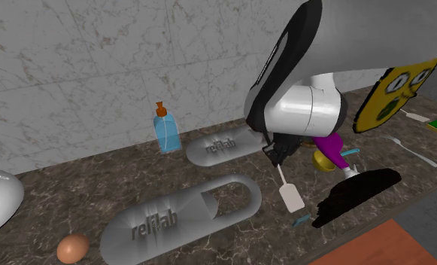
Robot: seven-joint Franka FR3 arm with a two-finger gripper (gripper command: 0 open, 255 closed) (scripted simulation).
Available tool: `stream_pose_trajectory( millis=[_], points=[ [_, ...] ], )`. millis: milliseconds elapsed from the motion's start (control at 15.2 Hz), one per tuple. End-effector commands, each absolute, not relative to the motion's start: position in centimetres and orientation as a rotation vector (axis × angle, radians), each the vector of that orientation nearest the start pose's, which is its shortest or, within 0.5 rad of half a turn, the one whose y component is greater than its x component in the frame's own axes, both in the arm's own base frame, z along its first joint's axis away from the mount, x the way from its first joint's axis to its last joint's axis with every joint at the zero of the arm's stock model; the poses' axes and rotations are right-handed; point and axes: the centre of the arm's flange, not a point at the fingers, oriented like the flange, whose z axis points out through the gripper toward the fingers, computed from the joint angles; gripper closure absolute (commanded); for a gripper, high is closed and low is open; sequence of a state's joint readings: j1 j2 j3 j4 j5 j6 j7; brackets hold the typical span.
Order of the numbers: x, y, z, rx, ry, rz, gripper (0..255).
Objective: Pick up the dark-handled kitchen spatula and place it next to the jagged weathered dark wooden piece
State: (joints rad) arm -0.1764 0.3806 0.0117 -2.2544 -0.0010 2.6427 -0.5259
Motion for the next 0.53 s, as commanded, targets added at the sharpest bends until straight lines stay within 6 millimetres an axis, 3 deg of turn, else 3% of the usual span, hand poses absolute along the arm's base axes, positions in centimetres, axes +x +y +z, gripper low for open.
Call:
stream_pose_trajectory(
  millis=[0, 462],
  points=[
    [53.4, -8.9, 18.3, -3.09, -0.564, -0.014, 255],
    [53.4, -8.9, 14.6, -3.09, -0.564, -0.014, 255]
  ],
)
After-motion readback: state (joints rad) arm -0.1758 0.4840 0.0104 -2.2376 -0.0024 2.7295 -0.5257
